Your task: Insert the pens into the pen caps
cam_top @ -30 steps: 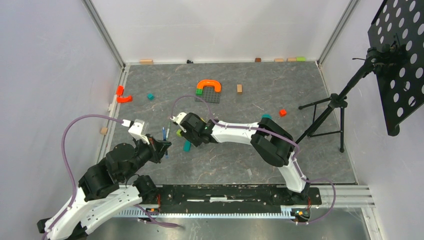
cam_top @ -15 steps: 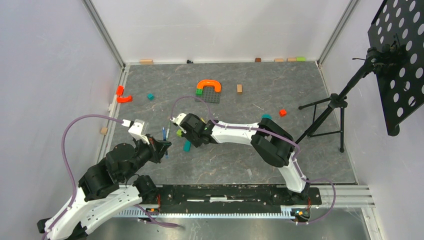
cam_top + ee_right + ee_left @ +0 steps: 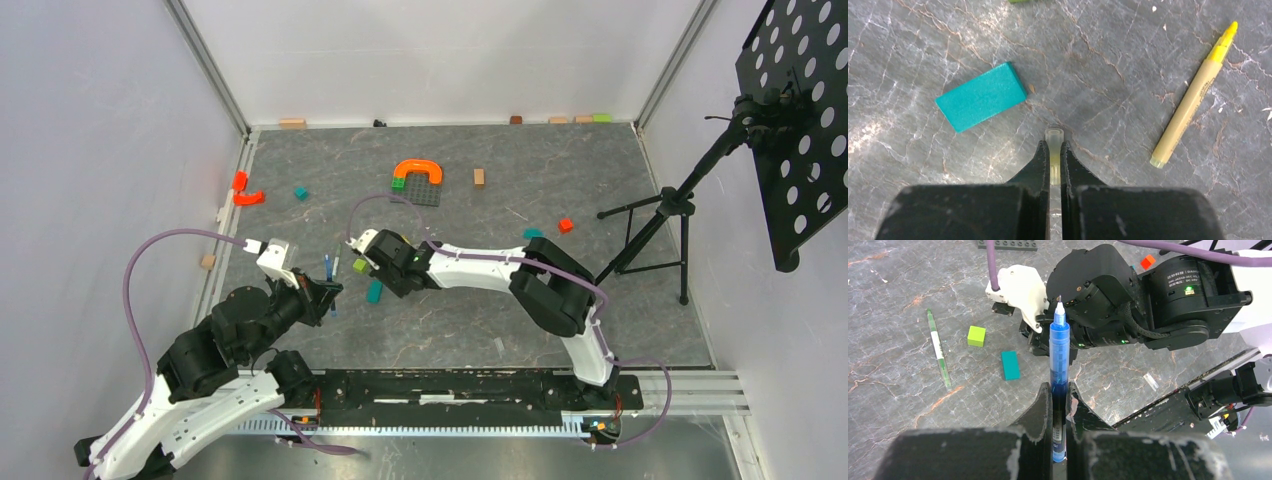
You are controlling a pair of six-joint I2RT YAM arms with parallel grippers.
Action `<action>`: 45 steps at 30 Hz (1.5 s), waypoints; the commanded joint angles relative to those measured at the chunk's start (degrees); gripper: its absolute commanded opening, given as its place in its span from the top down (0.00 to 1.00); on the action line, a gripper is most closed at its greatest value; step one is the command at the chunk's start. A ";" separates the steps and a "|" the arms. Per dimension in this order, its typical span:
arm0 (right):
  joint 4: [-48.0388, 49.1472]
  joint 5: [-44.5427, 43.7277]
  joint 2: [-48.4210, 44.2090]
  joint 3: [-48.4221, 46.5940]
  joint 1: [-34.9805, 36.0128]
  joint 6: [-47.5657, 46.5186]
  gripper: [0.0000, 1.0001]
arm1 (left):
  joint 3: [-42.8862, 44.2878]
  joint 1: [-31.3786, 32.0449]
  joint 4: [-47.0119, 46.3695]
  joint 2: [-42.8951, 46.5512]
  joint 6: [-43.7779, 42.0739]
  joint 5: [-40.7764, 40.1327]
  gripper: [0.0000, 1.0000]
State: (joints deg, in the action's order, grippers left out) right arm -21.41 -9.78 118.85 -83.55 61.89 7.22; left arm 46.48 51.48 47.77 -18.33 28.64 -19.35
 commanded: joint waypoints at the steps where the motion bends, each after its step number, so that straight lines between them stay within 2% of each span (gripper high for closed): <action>1: 0.20 -1.41 -4.85 1.33 0.12 0.90 1.00 | -0.23 0.11 -1.25 -0.03 -1.58 0.02 0.98; 13: 8.09 -1.03 -12.01 10.78 -2.20 5.32 1.00 | -0.59 0.09 -2.19 -1.83 -0.80 0.93 0.98; 17: 12.13 -0.12 -15.40 15.21 -3.80 7.68 1.00 | -1.45 0.11 -4.35 -4.13 2.76 1.26 0.98; 22: 19.88 3.04 -22.02 23.58 -7.47 12.27 1.00 | -6.13 0.10 -15.54 -8.69 5.80 8.31 0.98; 33: 35.09 4.25 -39.87 43.03 -14.60 24.38 1.00 | -14.46 0.11 -37.52 -17.24 3.93 19.07 0.98; 36: 38.13 3.94 -44.76 46.56 -15.65 28.98 1.00 | -16.41 0.06 -43.90 -20.36 4.53 23.62 0.98; 45: 42.54 -2.91 -58.45 53.69 -16.54 41.93 0.98 | -18.93 0.06 -58.39 -28.96 6.56 29.69 0.98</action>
State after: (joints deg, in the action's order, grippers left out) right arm 16.03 -9.15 64.36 -31.42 45.60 41.78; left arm 28.03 51.51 0.91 -44.51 32.77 5.45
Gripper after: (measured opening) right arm 0.045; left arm 0.083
